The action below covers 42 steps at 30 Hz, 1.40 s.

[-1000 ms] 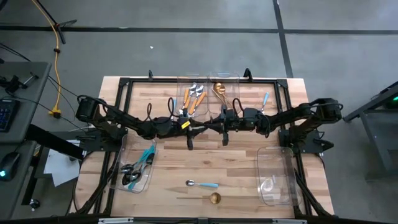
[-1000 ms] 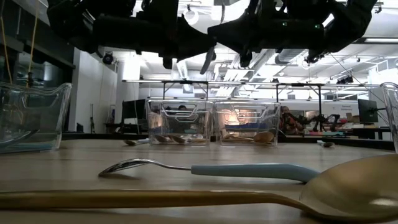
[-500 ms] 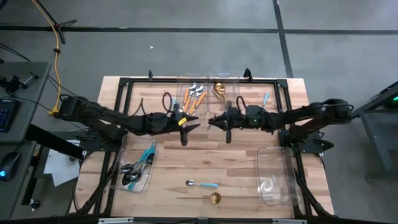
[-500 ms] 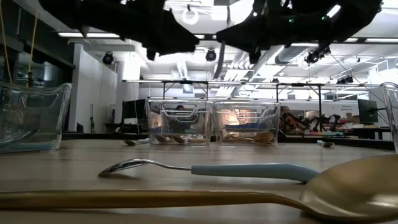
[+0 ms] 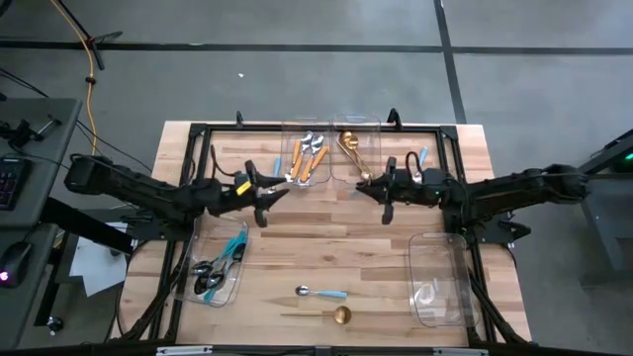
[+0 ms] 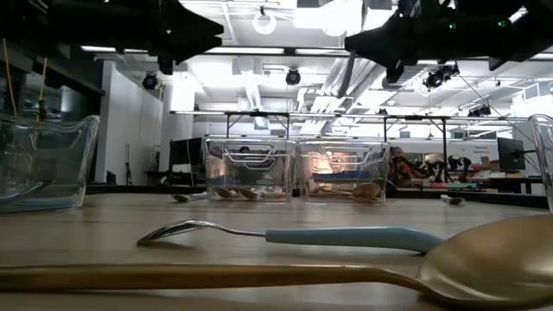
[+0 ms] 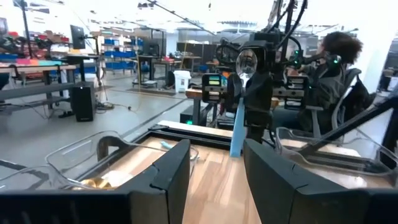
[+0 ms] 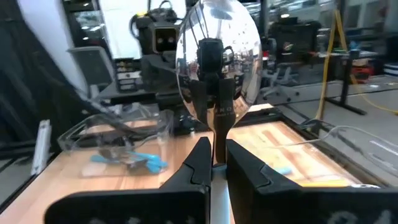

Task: Sort silverware by color (type)
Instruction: Put the blue spoon into the bottom right transparent bin

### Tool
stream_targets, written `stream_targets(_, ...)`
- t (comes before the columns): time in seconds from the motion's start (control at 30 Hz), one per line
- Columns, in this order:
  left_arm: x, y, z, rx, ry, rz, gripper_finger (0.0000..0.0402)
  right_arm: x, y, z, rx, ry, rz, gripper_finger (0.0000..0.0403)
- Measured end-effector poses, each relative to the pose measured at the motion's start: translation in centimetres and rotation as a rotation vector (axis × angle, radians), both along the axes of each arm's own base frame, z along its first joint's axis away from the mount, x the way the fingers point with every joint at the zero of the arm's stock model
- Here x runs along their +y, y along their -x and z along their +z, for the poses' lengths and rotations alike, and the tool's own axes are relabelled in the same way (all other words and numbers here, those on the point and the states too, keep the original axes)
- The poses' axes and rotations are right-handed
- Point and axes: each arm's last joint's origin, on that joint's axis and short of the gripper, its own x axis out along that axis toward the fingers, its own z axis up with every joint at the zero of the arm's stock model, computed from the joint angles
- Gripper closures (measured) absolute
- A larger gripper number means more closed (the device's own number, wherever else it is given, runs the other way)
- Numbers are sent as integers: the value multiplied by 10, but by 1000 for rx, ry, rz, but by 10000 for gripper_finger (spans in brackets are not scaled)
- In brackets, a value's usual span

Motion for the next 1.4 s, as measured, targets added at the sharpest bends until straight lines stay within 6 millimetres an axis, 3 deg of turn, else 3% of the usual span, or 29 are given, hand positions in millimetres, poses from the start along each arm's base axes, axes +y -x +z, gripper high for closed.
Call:
stream_targets(0.43,0,0,-1,11,-21,-1,261,1,0,-1,5,-24,22,393)
stream_targets(0.57,0,0,-1,16,-25,8,261,12,-4,7,38,-118,174,393)
stream_targets(0.77,0,0,-2,22,-19,8,261,55,-14,36,416,-199,335,393)
stream_targets(1.0,0,0,-3,32,-14,9,261,108,8,74,878,-324,258,393)
stream_targets(1.2,0,0,-7,62,15,6,261,141,34,70,1123,-504,129,392)
stream_targets(1.4,0,0,-9,87,26,6,261,153,61,46,1270,-642,-85,387)
